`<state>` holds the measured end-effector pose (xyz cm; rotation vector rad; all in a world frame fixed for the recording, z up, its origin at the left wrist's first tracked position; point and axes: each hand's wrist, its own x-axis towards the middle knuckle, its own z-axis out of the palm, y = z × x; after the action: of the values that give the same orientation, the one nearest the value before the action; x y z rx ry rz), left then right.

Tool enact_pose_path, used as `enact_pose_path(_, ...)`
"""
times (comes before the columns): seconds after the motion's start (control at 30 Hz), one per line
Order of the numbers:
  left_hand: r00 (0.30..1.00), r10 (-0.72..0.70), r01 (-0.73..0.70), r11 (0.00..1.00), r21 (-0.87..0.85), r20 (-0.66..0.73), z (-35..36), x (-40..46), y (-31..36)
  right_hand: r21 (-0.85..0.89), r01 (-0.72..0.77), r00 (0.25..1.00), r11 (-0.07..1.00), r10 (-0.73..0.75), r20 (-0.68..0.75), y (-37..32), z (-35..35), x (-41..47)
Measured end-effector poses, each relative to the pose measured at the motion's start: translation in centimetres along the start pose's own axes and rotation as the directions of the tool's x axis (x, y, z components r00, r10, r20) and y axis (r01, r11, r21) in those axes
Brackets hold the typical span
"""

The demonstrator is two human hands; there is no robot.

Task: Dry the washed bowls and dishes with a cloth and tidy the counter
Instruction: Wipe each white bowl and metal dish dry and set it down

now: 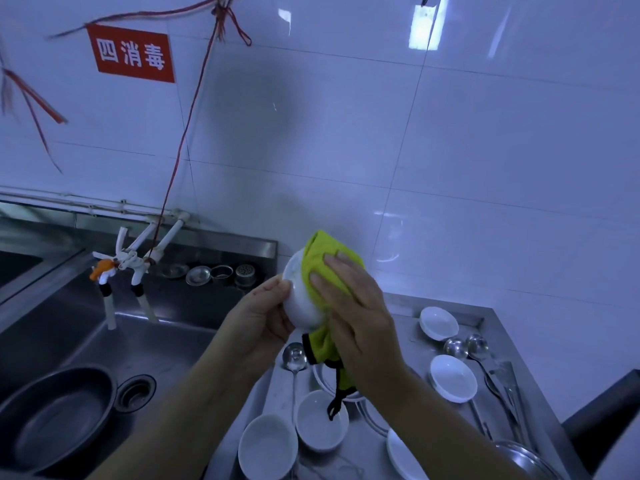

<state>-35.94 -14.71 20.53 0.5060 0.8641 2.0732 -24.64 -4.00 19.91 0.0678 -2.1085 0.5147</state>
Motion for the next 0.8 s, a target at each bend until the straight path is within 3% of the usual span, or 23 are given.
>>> enact_pose_path(0.13,0.999,0.015,-0.018,0.998,-0.067,-0.036,-0.1,0.1,0.5,-0.004,0.078,0.997,0.997,-0.078,-0.007,0.9,-0.1,-2.6)
enact_pose_path(0.37,0.999,-0.039,0.038,0.999,0.022,0.016,-0.4,0.0,0.5,0.008,-0.06,0.993,0.998,0.06,-0.099,1.4,-1.6,-1.4)
enact_pose_path(0.57,0.999,0.01,-0.009,1.0,0.03,-0.04,0.8,0.3,1.1,0.056,-0.185,0.971,0.981,0.191,-0.144,0.1,-0.6,0.1)
enact_pose_path(0.73,0.989,-0.021,0.01,0.997,-0.074,-0.149,1.9,-0.1,0.5,0.023,-0.147,0.972,0.989,0.149,-0.183,-0.3,-1.0,1.2)
enact_pose_path(0.8,0.987,-0.049,0.029,0.991,-0.13,-0.152,2.6,-0.2,0.1,-0.029,-0.109,0.986,0.994,0.104,-0.126,-0.9,-0.2,1.9)
